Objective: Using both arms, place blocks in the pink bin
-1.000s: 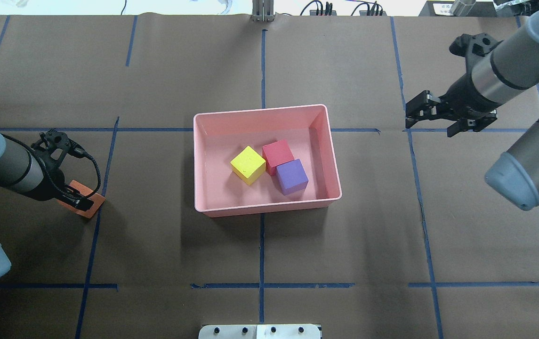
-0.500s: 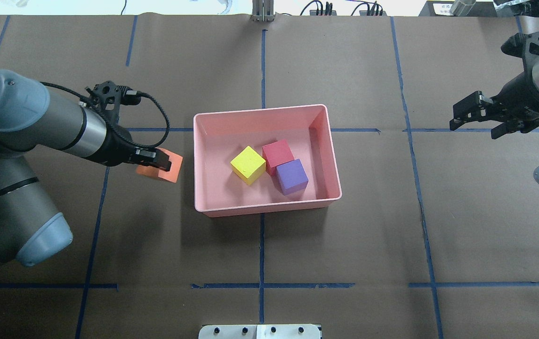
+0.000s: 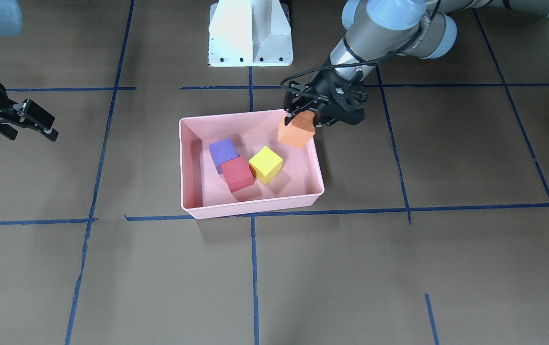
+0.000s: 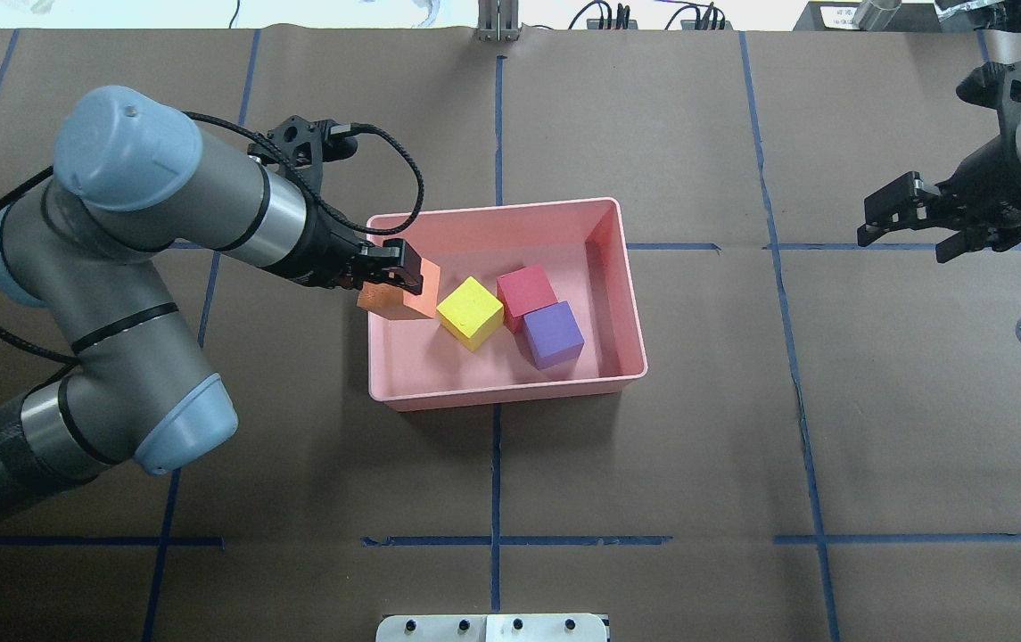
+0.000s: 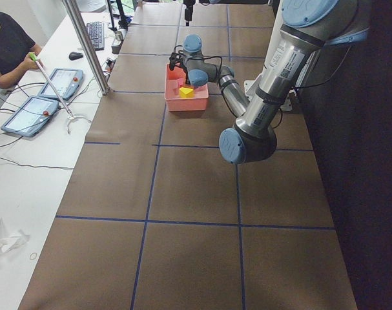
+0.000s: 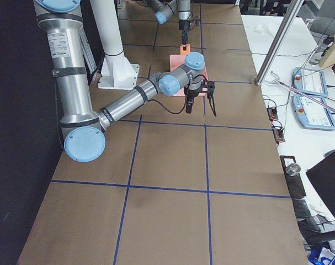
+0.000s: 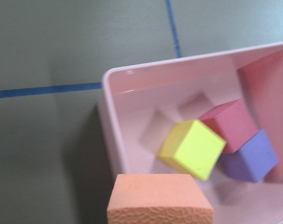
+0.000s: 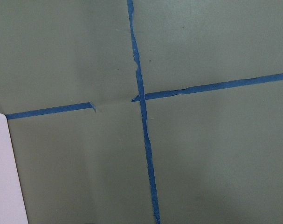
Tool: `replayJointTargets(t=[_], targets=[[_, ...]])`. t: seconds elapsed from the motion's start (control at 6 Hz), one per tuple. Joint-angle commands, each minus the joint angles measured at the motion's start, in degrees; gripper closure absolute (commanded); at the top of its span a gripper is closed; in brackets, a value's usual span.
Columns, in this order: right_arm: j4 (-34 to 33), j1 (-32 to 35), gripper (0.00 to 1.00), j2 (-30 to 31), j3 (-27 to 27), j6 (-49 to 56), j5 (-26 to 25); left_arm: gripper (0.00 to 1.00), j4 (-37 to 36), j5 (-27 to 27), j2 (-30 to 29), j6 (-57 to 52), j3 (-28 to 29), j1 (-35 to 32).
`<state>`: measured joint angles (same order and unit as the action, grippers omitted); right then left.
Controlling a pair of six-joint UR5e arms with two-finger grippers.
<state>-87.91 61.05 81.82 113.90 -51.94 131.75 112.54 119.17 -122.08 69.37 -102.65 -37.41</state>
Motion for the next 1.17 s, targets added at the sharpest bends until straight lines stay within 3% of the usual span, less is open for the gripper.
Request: replayJointTargets(t=[0.0,0.33,0.5,0.67,1.0], targets=[[0.02,-0.06,0.0,-0.09,-0.17,0.0,-0.09,0.0,0.05,-1.91,0.0,0.24,-0.44,1.63],[0.02,0.03,0.0,-0.26,-0.35,0.0,-0.36,0.0,0.05,-1.84,0.18,-0.37,-0.98,-0.63],[0.02,0.81,0.0,0.17,-0.35,0.0,-0.36,0.0,0.05,-1.32,2.96,-0.55,-2.46,-3.43],[-0.15,3.43,0.0,0.87,-0.35,0.69,-0.53,0.0,-0.04,-1.31,7.34,-0.98,-4.56,-5.81],[-0.94,10.81,0.0,6.74,-1.13,16.52,-0.01,0.0,-0.57,1.22,21.03,-21.81,-9.05,-12.47]])
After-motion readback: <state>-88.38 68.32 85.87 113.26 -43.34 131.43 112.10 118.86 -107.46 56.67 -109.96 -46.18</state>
